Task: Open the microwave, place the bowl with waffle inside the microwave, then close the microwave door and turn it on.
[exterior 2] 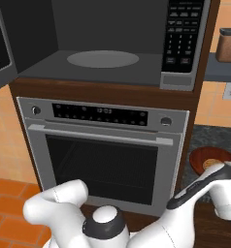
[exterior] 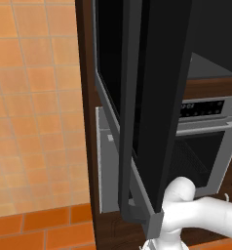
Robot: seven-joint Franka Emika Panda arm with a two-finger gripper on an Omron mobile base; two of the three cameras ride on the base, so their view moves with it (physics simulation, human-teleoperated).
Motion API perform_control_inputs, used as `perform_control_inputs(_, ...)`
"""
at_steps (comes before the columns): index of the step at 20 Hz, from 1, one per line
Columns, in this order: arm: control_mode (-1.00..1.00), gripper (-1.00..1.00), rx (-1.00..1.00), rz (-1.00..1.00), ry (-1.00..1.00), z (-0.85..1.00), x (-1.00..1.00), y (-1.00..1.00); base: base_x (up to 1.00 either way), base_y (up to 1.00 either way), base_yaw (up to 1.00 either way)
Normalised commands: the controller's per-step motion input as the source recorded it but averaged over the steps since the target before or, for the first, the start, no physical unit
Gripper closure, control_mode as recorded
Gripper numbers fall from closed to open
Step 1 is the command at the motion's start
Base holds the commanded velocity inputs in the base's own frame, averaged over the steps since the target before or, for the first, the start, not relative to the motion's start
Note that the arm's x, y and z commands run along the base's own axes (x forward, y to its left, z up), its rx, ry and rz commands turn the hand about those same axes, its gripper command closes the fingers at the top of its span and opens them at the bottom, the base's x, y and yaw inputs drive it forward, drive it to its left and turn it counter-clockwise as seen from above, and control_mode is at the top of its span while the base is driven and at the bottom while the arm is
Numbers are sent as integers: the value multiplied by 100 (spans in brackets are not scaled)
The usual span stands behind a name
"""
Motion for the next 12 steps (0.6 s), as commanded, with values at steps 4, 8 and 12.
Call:
perform_control_inputs(4,-100,-100,0,-36,1,-21,7,-15,0,0,0)
perform_control_inputs(8,-100,-100,0,-6,0,-2,12,0,0,0,0)
perform_control_inputs(12,-100,-100,0,0,0,-5,22,0,0,0,0)
